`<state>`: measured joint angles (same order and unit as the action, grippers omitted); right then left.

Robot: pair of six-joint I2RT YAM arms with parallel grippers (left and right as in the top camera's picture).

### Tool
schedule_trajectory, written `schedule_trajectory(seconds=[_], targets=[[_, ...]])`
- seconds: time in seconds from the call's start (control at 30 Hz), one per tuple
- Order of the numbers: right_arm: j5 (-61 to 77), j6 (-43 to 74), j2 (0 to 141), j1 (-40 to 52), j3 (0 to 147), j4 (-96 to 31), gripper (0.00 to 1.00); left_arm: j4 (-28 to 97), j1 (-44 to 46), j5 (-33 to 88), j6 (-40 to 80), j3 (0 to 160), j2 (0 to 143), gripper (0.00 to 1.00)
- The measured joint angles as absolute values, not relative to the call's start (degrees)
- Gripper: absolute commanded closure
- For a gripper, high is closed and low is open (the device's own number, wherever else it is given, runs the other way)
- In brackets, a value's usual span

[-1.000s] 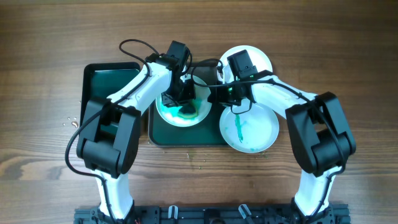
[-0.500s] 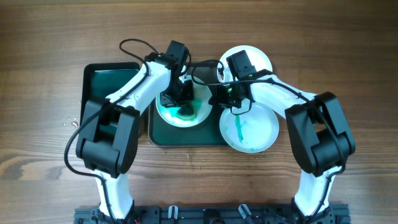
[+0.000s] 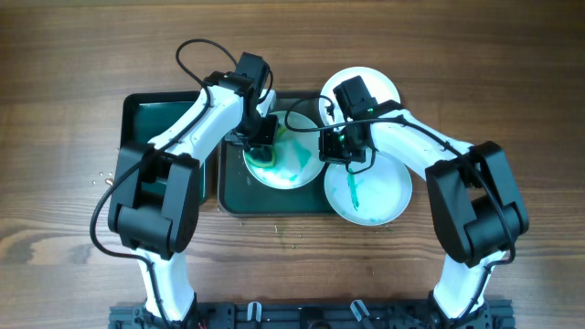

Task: Clean dirty plates on tray and stack at the side
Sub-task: 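Scrub the left plate with the sponge while the right gripper holds the plate rim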

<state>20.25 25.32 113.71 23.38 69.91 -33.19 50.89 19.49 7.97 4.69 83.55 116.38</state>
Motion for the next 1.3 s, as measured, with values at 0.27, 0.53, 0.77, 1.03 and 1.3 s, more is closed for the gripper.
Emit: schedule_trajectory(seconds=[0.27, 0.53, 0.77, 1.03, 1.3], targets=[[19.44, 23.88, 113.6, 23.38, 69.97, -33.28, 0.96, 49.54, 20.93, 8.4, 3.75, 83.55, 117.84, 0.96], [18.35, 23.2, 113.34, 23.05, 70.02, -33.89, 0.96, 48.31, 21.61, 19.64, 6.81, 84.53, 120.4, 0.96], [18.33, 22.83, 113.34, 23.05, 70.02, -33.87, 0.96, 45.71, 20.16, 31.07, 7.42, 84.51, 121.86, 0.96], [18.33, 22.81, 113.34, 23.05, 70.02, -33.63, 0.96, 46.11, 15.73, 24.47, 12.84, 84.84, 121.95, 0.96], [18.35, 22.83, 113.34, 23.09, 70.02, -33.58, 0.95, 53.17, 17.87, 8.45, 18.22, 88.47, 121.93, 0.96]])
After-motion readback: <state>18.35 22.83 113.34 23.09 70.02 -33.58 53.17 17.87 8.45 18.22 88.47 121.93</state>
